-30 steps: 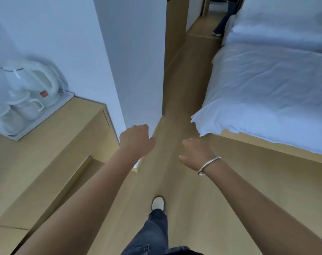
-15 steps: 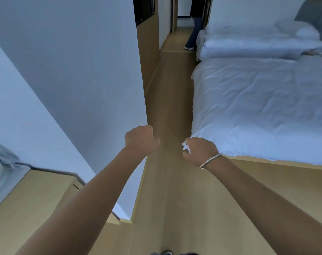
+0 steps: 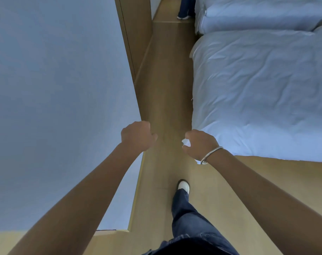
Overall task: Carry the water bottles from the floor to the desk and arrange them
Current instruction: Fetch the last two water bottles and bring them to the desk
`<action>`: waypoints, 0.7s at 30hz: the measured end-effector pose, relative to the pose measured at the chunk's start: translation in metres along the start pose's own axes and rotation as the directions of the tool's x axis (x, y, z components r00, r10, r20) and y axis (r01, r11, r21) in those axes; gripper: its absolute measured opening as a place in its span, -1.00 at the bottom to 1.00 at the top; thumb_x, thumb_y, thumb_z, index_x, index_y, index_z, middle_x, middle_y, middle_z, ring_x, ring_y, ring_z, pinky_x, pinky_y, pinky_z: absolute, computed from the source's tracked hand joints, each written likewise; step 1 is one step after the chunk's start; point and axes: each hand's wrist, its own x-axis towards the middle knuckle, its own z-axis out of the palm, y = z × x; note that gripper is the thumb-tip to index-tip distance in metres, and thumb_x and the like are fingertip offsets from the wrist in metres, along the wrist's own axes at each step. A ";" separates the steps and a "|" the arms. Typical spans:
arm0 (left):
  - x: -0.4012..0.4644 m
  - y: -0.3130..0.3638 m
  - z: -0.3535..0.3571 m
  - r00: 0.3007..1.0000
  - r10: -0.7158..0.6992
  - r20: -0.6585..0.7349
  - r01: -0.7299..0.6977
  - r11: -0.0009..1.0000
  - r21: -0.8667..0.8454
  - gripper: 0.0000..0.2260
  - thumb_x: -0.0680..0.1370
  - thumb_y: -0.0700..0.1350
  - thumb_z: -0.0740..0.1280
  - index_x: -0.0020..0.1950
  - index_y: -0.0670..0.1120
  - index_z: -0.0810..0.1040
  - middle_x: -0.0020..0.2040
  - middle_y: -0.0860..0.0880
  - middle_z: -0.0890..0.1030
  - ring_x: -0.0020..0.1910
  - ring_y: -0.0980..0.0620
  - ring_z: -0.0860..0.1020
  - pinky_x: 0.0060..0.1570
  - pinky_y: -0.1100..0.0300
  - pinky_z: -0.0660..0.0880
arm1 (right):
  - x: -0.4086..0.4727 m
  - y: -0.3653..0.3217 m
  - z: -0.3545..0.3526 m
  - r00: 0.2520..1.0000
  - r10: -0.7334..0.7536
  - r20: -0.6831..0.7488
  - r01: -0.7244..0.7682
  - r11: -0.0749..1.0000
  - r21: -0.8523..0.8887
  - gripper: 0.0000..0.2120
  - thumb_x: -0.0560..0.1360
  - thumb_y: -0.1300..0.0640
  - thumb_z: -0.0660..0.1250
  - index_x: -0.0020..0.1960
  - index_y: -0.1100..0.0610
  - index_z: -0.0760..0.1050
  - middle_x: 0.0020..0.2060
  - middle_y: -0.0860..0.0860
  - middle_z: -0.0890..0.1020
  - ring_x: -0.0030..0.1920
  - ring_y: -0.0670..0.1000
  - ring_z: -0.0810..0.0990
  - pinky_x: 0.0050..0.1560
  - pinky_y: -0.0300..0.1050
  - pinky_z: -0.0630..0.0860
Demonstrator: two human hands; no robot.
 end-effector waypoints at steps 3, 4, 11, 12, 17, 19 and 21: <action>0.058 0.006 -0.003 1.000 -0.011 -0.011 0.011 1.000 -0.023 -0.86 0.51 0.01 0.22 -0.06 -0.04 0.45 -0.14 0.01 0.46 -0.20 0.00 0.41 -0.19 0.19 0.31 | 0.058 0.015 -0.011 1.000 -0.011 0.016 0.011 1.000 -0.009 -0.72 0.50 0.02 0.20 0.11 0.17 0.42 0.08 0.08 0.51 0.08 0.11 0.49 0.05 -0.06 0.40; 0.079 0.009 -0.006 1.000 -0.013 -0.009 0.012 1.000 -0.025 -0.88 0.51 0.01 0.22 -0.09 -0.03 0.40 -0.15 0.02 0.46 -0.20 0.01 0.41 -0.20 0.19 0.31 | 0.078 0.021 -0.017 1.000 -0.011 0.009 0.011 1.000 -0.003 -0.72 0.50 0.03 0.20 0.11 0.18 0.42 0.08 0.09 0.52 0.08 0.11 0.50 0.06 -0.05 0.41; 0.232 0.031 -0.032 1.000 -0.007 -0.027 0.005 0.999 -0.053 -0.80 0.48 -0.05 0.20 -0.32 -0.09 0.33 -0.39 -0.01 0.35 -0.43 0.05 0.33 -0.42 0.25 0.23 | 0.208 0.071 -0.057 1.000 -0.008 0.006 0.008 1.000 0.025 -0.65 0.50 0.02 0.21 0.22 0.18 0.38 0.11 0.11 0.52 0.10 0.13 0.51 0.10 -0.01 0.45; 0.249 0.035 -0.033 0.999 -0.007 -0.037 0.004 0.998 -0.069 -0.79 0.47 -0.05 0.20 -0.33 -0.09 0.34 -0.40 -0.01 0.34 -0.44 0.05 0.31 -0.42 0.25 0.23 | 0.223 0.077 -0.062 1.000 -0.005 0.009 0.005 0.999 0.033 -0.62 0.50 0.02 0.22 0.25 0.18 0.36 0.13 0.11 0.51 0.12 0.14 0.50 0.12 0.01 0.45; 0.317 0.052 -0.028 1.000 -0.006 0.006 0.006 0.996 -0.093 -0.83 0.46 -0.05 0.22 -0.18 -0.14 0.50 -0.32 -0.05 0.46 -0.36 0.01 0.41 -0.36 0.24 0.31 | 0.287 0.103 -0.071 0.999 0.001 0.053 -0.003 0.999 0.042 -0.60 0.50 0.03 0.22 0.28 0.17 0.33 0.15 0.11 0.49 0.13 0.14 0.50 0.10 -0.01 0.44; 0.347 0.056 -0.026 1.000 -0.018 0.020 0.020 0.993 -0.115 -0.81 0.47 -0.07 0.22 -0.15 -0.16 0.54 -0.28 -0.08 0.52 -0.31 -0.04 0.45 -0.30 0.21 0.38 | 0.315 0.114 -0.073 0.998 0.001 0.071 -0.005 0.999 0.048 -0.61 0.50 0.03 0.22 0.27 0.17 0.34 0.15 0.11 0.49 0.13 0.14 0.50 0.08 -0.03 0.43; 0.379 0.059 -0.021 1.000 -0.010 0.025 0.013 0.991 -0.135 -0.79 0.47 -0.06 0.22 -0.10 -0.16 0.57 -0.25 -0.08 0.54 -0.28 -0.05 0.46 -0.21 0.15 0.43 | 0.344 0.123 -0.075 0.997 0.002 0.078 -0.006 0.999 0.052 -0.59 0.50 0.03 0.22 0.29 0.18 0.33 0.15 0.12 0.49 0.14 0.14 0.50 0.09 -0.03 0.43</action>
